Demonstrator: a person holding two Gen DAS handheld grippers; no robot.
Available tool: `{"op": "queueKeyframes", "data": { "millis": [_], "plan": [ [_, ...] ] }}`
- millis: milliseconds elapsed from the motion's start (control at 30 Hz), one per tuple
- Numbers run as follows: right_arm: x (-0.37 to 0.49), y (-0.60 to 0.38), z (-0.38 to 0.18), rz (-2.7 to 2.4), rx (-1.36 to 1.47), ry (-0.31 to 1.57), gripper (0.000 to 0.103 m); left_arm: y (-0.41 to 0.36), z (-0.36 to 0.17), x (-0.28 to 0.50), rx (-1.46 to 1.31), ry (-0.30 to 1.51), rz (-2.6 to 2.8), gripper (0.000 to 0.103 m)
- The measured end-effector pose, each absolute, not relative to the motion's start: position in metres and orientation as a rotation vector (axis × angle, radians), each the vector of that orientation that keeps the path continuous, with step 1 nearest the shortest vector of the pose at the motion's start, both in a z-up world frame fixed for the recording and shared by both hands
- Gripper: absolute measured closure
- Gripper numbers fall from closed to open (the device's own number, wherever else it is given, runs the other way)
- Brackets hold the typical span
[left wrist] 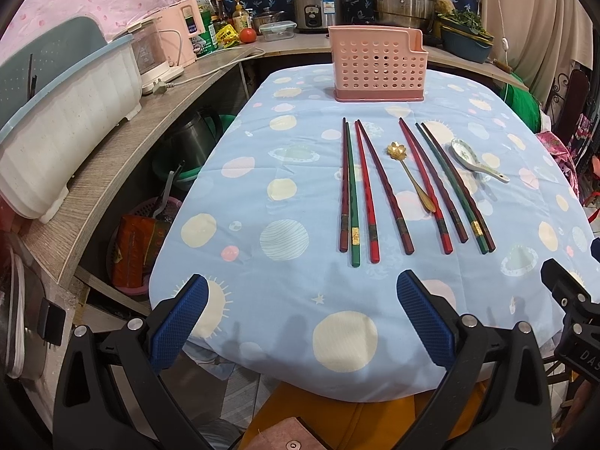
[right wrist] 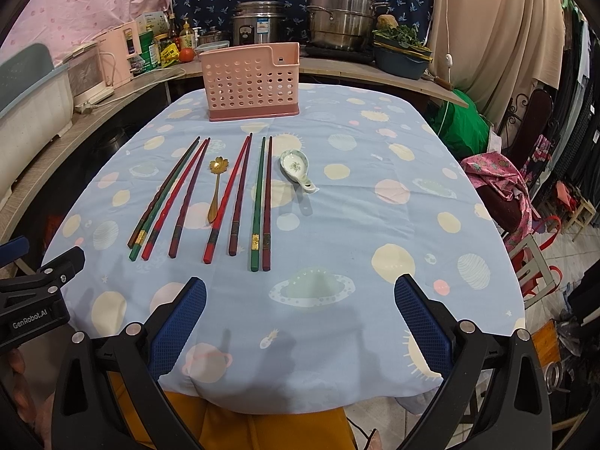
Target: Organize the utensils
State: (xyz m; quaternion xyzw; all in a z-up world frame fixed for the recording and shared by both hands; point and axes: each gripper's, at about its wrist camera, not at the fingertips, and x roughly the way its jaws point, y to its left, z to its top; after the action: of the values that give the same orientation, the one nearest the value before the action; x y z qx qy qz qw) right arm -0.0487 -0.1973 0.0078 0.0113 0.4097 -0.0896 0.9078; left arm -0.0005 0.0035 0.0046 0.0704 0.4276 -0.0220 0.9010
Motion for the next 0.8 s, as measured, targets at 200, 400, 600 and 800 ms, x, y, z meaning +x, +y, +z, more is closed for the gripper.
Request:
{"op": "queueKeyframes", "data": {
  "millis": [200,400,600,800],
  "plan": [
    [-0.041,-0.200,0.004,-0.187,0.030,0.854,0.007,0.006,-0.004,0.012,0.109,0.918,-0.050,0.007],
    [-0.029,-0.206,-0.004,-0.189,0.039,0.867,0.007,0.014,-0.021,0.039,0.073,0.951,-0.034,0.007],
    [-0.013,-0.210,-0.016,-0.192,0.041,0.889,0.007,0.006,-0.037,0.064,0.082,0.969,-0.053,0.009],
    [0.001,-0.214,-0.023,-0.195,0.046,0.906,0.007,0.006,-0.053,0.086,0.076,1.008,-0.057,0.018]
  ]
}}
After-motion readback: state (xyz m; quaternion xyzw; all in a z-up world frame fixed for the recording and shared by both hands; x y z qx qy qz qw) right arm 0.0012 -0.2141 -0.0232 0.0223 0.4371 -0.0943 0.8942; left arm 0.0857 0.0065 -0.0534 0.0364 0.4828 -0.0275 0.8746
